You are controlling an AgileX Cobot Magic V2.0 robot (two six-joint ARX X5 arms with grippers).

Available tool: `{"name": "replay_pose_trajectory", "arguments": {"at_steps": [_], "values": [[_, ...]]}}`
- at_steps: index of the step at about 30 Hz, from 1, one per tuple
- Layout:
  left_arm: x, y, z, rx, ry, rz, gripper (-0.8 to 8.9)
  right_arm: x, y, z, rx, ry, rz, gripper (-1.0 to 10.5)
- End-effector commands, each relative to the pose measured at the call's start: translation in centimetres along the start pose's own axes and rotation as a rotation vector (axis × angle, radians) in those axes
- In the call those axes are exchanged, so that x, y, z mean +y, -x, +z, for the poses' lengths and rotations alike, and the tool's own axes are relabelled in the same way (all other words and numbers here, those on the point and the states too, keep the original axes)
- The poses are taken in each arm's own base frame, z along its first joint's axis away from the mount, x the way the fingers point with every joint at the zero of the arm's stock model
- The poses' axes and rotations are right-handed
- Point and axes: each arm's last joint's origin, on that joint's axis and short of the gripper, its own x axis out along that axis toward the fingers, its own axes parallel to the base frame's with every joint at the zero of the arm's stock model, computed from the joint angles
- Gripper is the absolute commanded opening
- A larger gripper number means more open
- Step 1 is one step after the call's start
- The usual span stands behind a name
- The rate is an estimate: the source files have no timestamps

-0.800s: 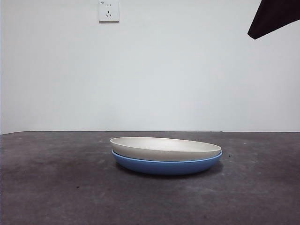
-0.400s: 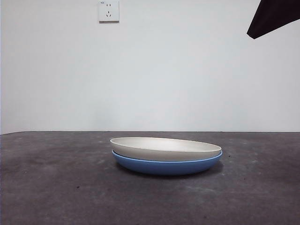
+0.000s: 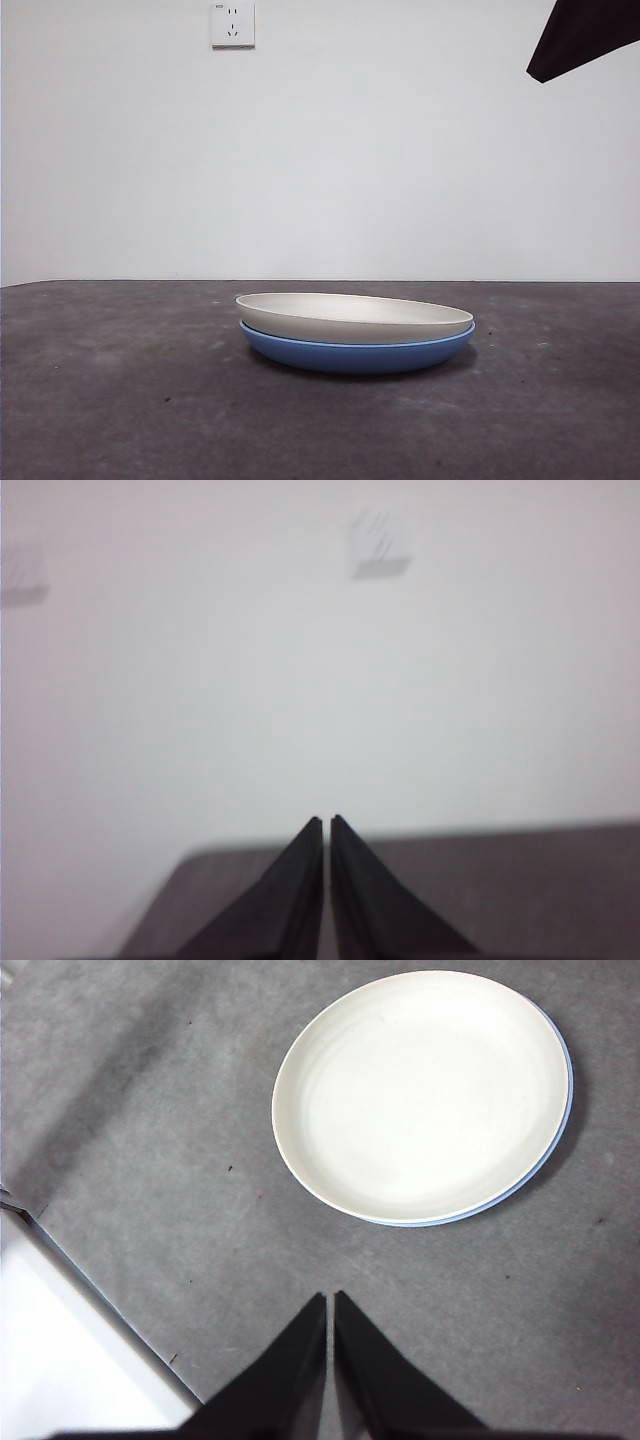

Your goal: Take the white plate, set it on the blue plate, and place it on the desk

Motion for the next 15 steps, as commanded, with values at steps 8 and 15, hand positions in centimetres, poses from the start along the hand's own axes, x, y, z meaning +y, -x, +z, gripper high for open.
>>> {"name": "replay_pose_trajectory", "arguments": {"at_steps": [8, 15], "values": [[-0.3, 1.3, -8.7, 0.146, -0.009, 0.035, 0.13, 0.2, 0.1, 0.5, -0.015, 0.02, 0.007, 0.1], [-0.6, 1.9, -11.5, 0.196, 0.009, 0.032, 0.13, 0.2, 0.1, 0.5, -0.015, 0.02, 0.007, 0.1]]}}
